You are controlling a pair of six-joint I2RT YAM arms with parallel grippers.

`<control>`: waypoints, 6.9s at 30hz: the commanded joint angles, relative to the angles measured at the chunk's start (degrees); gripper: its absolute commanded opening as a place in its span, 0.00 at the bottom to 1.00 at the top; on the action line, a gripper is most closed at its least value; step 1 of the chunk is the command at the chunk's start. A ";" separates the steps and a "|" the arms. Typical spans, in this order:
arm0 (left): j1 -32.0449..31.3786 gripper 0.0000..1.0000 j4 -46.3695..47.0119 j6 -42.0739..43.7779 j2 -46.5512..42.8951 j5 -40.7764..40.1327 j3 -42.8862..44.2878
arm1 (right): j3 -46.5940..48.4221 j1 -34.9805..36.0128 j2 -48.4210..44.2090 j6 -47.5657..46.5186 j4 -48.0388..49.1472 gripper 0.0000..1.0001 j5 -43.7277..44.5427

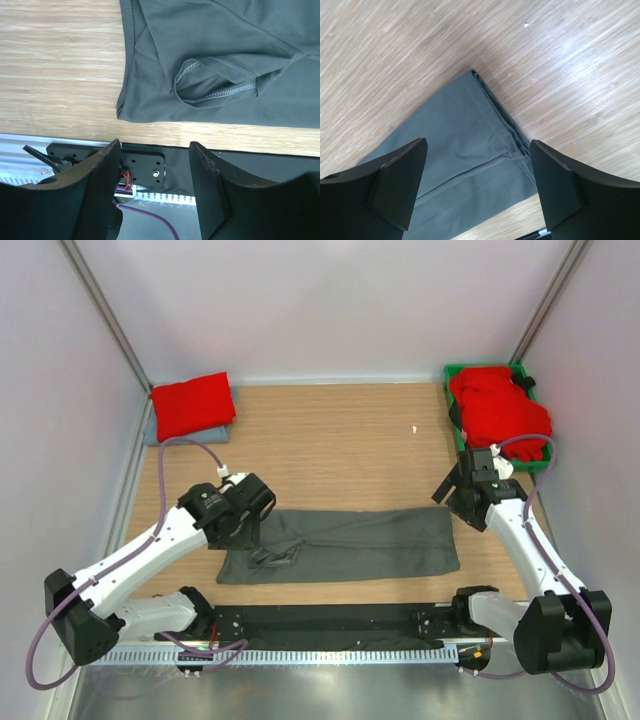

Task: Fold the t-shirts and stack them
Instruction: Fold the tshirt

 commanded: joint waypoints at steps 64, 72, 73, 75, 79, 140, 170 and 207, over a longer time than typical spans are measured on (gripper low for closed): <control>12.47 0.79 15.30 19.40 38.94 6.53 44.14 | 20.47 42.57 11.45 8.63 2.05 0.91 4.92; 1.49 0.70 32.34 4.39 15.12 8.65 5.97 | 31.87 27.11 22.93 -3.27 7.67 0.62 -3.35; 0.70 0.69 33.41 3.05 13.88 8.65 3.86 | 33.46 26.04 25.39 -3.97 7.94 0.56 -4.32; -1.23 0.66 36.21 -0.45 11.68 8.48 -1.77 | 38.36 23.93 32.50 -5.82 9.26 0.42 -9.04; -4.14 0.63 39.39 -3.98 8.33 7.60 -8.28 | 48.13 21.20 44.64 -8.11 9.00 0.27 -12.85; -29.19 0.55 41.86 -24.73 13.87 1.45 -17.96 | 31.99 18.81 28.00 -7.51 4.86 0.87 -12.68; -29.63 0.63 43.17 -25.08 14.21 -6.56 -18.83 | -17.59 55.29 1.50 28.71 18.31 0.48 -6.26; -30.16 0.23 45.37 -27.72 17.03 -2.25 -19.89 | -20.05 56.96 -11.49 33.81 5.40 0.56 -1.25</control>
